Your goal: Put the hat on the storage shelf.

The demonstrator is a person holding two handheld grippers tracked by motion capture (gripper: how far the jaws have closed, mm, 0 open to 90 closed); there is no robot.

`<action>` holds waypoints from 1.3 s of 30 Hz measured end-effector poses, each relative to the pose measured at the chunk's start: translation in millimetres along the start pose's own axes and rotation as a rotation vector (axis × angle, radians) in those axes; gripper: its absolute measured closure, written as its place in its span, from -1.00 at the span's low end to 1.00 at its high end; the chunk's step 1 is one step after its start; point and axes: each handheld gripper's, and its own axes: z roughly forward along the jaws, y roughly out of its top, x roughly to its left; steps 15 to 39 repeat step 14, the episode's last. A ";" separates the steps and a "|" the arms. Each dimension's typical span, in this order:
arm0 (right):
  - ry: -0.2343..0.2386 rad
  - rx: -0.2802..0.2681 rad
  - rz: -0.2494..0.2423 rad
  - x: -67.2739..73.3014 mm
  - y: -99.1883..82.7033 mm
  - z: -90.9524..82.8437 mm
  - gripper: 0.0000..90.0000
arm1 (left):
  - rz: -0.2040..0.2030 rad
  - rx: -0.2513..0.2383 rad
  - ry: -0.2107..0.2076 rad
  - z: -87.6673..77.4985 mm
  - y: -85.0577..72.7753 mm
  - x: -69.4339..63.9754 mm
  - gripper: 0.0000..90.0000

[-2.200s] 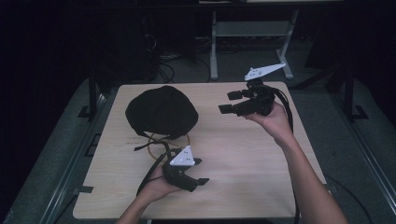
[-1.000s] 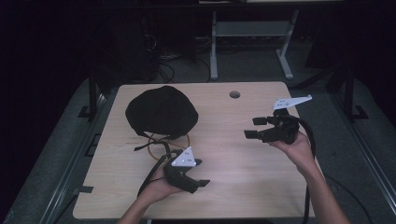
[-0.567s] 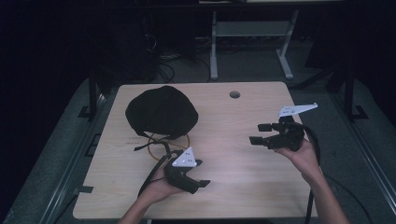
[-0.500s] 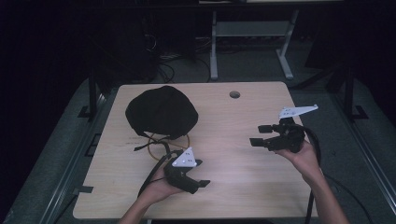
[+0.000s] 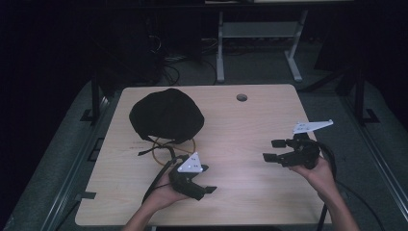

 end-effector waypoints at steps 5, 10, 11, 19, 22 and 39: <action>-0.001 0.000 0.007 1.3 -10.0 -3.9 -0.52 | 0.002 0.002 -0.003 0.4 0.2 0.2 -0.44; -0.008 0.002 0.011 3.7 -21.8 -6.7 -0.53 | 0.002 0.004 -0.004 1.9 0.3 -1.0 -0.44; -0.013 0.002 0.013 5.1 -24.8 -7.4 -0.54 | 0.003 0.004 -0.004 2.0 0.4 -1.0 -0.44; -0.026 -0.005 0.011 9.4 -36.0 -8.5 -0.55 | 0.005 0.004 -0.004 2.4 1.2 -0.2 -0.44; -0.026 -0.005 0.011 9.4 -36.0 -8.5 -0.55 | 0.005 0.004 -0.004 2.4 1.2 -0.2 -0.44; -0.026 -0.005 0.011 9.4 -36.0 -8.5 -0.55 | 0.005 0.004 -0.004 2.4 1.2 -0.2 -0.44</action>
